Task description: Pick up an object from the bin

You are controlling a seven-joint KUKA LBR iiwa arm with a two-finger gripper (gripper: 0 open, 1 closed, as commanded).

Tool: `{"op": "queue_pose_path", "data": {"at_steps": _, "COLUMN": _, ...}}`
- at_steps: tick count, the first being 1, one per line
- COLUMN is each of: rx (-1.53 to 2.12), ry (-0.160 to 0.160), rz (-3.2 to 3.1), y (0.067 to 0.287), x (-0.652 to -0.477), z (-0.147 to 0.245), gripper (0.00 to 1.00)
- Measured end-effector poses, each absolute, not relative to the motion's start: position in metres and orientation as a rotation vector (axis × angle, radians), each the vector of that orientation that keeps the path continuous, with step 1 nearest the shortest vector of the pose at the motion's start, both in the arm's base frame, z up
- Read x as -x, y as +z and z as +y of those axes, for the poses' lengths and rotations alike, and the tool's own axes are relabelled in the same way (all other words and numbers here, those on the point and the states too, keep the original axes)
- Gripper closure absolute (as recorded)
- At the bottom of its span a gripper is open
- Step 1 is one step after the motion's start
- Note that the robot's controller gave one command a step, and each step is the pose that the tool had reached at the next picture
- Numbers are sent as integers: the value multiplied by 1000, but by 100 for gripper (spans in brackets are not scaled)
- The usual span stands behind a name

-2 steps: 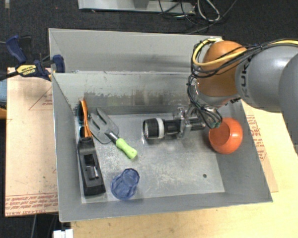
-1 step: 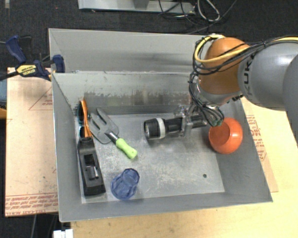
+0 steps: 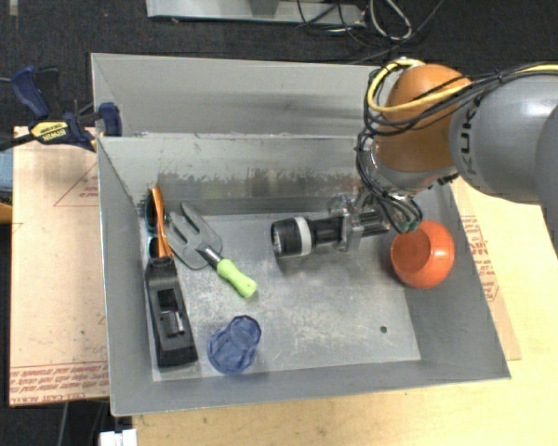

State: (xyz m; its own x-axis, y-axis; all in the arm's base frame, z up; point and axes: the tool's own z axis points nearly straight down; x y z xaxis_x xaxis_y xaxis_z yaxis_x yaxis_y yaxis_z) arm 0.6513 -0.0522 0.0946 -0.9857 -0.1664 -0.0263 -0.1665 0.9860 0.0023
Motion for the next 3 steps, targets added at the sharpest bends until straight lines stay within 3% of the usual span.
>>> {"op": "queue_pose_path", "data": {"at_steps": 3, "rx": 260, "ry": 10, "rz": 3111, "y": 139, "x": -649, "z": -51, "gripper": 100}}
